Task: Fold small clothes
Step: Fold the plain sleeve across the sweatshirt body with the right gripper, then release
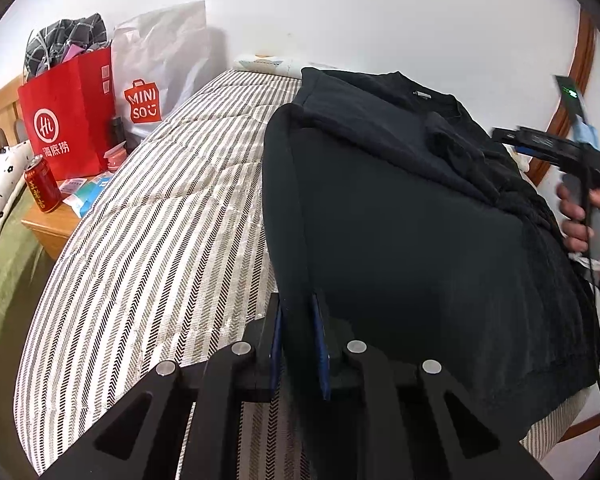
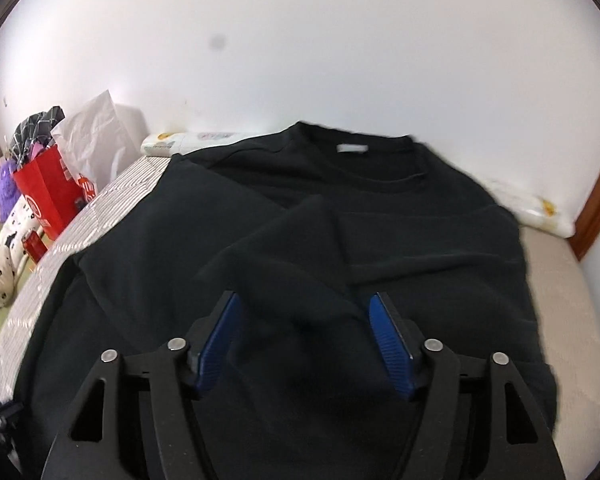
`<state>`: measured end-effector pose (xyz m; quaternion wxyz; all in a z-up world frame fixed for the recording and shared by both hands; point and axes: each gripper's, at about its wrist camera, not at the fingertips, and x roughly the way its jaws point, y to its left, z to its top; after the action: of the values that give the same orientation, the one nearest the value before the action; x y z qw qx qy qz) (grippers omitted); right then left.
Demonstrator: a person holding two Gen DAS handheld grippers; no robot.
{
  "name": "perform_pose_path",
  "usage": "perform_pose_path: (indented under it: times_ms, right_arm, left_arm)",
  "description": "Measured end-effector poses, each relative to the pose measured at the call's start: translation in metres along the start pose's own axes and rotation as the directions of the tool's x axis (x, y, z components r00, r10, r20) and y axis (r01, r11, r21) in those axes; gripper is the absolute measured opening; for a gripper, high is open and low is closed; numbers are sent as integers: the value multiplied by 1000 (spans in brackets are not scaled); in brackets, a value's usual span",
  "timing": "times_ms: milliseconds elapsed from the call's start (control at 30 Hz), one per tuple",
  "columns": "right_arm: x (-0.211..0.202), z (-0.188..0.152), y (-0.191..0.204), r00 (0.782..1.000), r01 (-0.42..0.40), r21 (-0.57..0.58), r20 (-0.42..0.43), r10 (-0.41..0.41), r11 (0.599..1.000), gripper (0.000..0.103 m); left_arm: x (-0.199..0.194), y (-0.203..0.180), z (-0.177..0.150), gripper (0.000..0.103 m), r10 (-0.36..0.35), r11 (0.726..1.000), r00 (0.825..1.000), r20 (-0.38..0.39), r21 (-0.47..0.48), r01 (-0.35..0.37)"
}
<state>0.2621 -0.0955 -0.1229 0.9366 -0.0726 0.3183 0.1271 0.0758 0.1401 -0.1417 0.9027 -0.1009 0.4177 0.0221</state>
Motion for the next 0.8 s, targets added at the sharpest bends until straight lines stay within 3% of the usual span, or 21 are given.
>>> perform_pose_path:
  times_ms: [233, 433, 533, 600, 667, 800]
  right_arm:
    - [-17, -33, -45, 998, 49, 28, -36, -48, 998, 69]
    - [12, -40, -53, 994, -28, 113, -98, 39, 993, 66]
    - [27, -39, -53, 990, -45, 129, -129, 62, 991, 51]
    - [34, -36, -50, 986, -59, 127, -150, 78, 990, 26]
    - [38, -34, -47, 983, -69, 128, -159, 89, 989, 10]
    - [23, -24, -38, 988, -101, 126, -107, 115, 987, 6]
  left_arm:
    - [3, -2, 6, 14, -1, 1000, 1000, -29, -9, 1]
    - [-2, -5, -1, 12, 7, 1000, 999, -44, 3, -7]
    - [-8, -1, -7, 12, -11, 1000, 998, -63, -11, 11]
    - [-11, 1, -10, 12, -26, 999, 997, -72, -21, 25]
    - [-15, 4, -13, 12, -35, 999, 996, -78, -24, 34]
    - [-22, 10, -14, 11, -41, 999, 997, -59, -24, 39]
